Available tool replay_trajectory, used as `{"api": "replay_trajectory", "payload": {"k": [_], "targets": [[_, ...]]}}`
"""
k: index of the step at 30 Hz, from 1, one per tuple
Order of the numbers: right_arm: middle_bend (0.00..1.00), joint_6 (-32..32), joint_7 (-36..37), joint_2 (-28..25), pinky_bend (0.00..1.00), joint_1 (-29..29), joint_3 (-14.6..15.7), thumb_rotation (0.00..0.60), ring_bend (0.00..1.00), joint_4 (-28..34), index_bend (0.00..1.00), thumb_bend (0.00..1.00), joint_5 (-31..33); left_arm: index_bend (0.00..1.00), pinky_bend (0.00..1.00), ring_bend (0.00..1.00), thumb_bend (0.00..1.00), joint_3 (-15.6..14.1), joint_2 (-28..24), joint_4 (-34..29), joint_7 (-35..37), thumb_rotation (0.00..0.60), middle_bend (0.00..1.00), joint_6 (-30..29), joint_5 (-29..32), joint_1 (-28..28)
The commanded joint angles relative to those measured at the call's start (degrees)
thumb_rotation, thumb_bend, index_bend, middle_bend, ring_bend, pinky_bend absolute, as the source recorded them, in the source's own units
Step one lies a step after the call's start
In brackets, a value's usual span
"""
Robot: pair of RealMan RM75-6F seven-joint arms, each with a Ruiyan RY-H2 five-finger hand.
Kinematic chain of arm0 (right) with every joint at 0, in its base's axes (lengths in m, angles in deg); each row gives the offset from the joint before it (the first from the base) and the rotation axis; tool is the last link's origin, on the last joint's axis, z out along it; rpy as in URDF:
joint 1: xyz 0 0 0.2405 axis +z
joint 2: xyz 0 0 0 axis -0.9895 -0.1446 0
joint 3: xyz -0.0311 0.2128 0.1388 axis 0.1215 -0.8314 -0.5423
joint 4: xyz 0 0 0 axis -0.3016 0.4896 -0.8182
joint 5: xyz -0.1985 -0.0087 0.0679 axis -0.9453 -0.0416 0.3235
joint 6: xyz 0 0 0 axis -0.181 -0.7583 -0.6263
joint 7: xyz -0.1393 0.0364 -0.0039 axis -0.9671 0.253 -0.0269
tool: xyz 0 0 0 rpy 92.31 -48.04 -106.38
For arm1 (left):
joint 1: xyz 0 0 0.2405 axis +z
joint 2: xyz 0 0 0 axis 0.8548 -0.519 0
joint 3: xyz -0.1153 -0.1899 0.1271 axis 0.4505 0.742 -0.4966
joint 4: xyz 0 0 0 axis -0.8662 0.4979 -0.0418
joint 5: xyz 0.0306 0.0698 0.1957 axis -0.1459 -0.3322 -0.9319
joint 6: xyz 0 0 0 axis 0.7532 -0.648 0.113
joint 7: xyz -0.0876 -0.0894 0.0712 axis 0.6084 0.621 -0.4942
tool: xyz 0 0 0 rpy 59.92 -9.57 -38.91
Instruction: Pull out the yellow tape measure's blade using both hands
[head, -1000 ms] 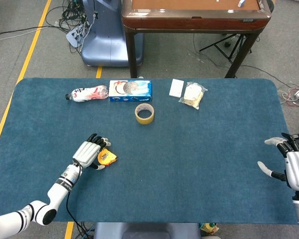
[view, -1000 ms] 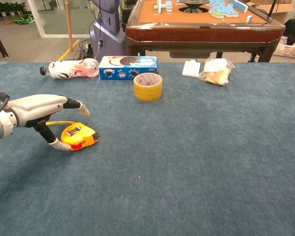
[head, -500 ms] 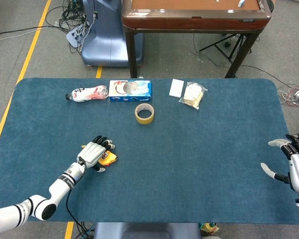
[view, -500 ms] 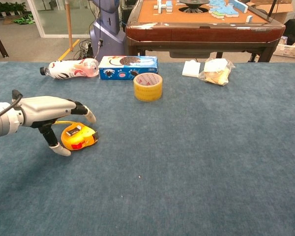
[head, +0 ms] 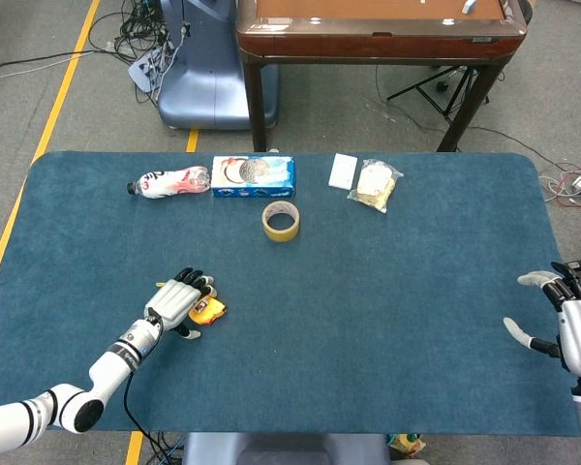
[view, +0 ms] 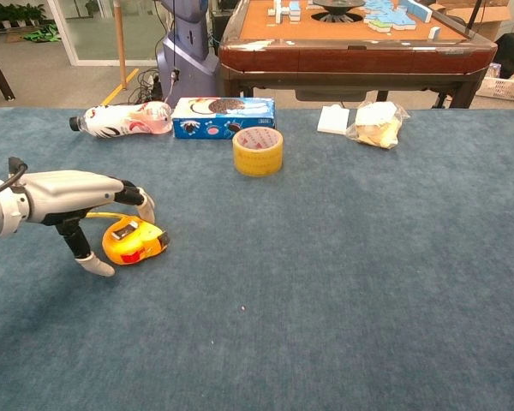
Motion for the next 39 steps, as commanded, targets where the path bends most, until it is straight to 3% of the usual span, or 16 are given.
{"api": "replay_trajectory", "payload": {"k": [1, 12, 26, 39], "targets": [[0.33, -0.02, -0.05, -0.03, 0.24, -0.01, -0.02, 0.600, 0.15, 0.03, 0.35, 0.26, -0.03, 0.27, 0.00, 0.03, 0.12, -0.10, 0.14, 0.03, 0.37, 0.600, 0.12, -0.28, 0.08, 0.07], [0.33, -0.10, -0.37, -0.06, 0.24, -0.22, 0.02, 0.600, 0.15, 0.25, 0.35, 0.26, 0.07, 0.34, 0.00, 0.07, 0.12, -0.78, 1.63, 3.35, 1.29, 0.600, 0.18, -1.37, -1.79, -0.27], [0.33, 0.28, -0.65, 0.02, 0.24, -0.16, -0.12, 0.600, 0.15, 0.35, 0.35, 0.26, 0.56, 0.40, 0.00, 0.18, 0.12, -1.26, 3.05, 6.13, 5.01, 0.600, 0.35, -2.32, -4.58, -0.16], [0.33, 1.33, -1.58, -0.29, 0.24, 0.81, -0.31, 0.600, 0.15, 1.24, 0.35, 0.26, -0.18, 0.53, 0.00, 0.35, 0.12, -0.72, 3.98, 10.16, 17.48, 0.600, 0.56, -6.16, -9.00, 1.76]]}}
